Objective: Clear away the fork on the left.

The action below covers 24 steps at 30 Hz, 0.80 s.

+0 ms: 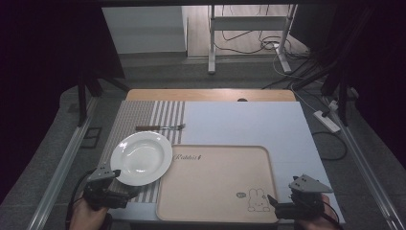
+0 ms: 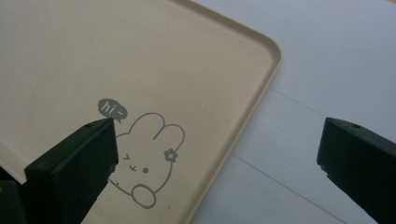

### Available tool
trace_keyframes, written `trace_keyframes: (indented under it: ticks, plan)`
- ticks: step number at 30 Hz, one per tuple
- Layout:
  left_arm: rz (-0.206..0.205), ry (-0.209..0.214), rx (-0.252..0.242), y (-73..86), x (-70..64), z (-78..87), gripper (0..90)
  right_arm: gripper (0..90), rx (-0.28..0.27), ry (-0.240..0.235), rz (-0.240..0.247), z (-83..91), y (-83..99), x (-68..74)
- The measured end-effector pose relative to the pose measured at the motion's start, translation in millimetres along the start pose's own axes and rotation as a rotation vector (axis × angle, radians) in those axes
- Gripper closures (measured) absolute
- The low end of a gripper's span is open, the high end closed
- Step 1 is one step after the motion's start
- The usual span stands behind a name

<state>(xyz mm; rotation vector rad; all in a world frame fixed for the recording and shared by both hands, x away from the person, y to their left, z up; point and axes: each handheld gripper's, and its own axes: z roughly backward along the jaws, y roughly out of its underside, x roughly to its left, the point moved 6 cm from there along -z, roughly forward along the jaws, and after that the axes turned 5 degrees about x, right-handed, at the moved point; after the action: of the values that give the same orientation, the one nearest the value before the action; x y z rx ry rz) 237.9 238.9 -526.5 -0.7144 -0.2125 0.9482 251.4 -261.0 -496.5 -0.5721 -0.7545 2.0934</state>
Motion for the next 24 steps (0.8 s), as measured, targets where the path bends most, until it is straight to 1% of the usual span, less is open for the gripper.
trace_keyframes:
  ticks: [2, 6, 7, 8, 11, 15, 21, 24]
  plan:
    - [0.001, 0.009, -0.002, -2.1, 0.3, -1.2, 1.6, 0.0, 0.002, -0.001, 0.004, -0.1, 0.1, 0.1]
    - [-0.01, 0.005, 0.005, -6.1, 1.9, -4.4, 1.0, 0.0, 0.004, -0.001, 0.004, -0.1, 0.2, 0.1]
    - [-0.009, 0.001, 0.006, -7.3, 2.1, -5.6, 1.0, 0.0, 0.004, -0.001, 0.004, -0.1, 0.2, 0.1]
    - [-0.017, -0.011, 0.008, -9.6, 3.2, -8.8, 0.1, 0.0, 0.003, -0.001, 0.002, -0.2, 0.1, 0.0]
    - [-0.019, -0.002, 0.012, -11.9, 3.7, -14.2, 0.0, 0.0, 0.004, 0.0, 0.007, -0.3, 0.1, 0.1]
    - [-0.022, -0.002, 0.022, -14.2, 4.9, -19.0, 0.0, 0.0, 0.004, -0.001, 0.008, -0.4, 0.1, 0.2]
    - [-0.018, -0.001, 0.024, -19.2, 8.0, -24.5, 0.0, 0.0, 0.006, -0.002, 0.008, -0.6, 0.1, 0.2]
    - [-0.008, -0.001, 0.027, -22.1, 10.7, -28.3, 0.0, 0.0, 0.007, -0.002, 0.01, -0.8, 0.1, 0.5]
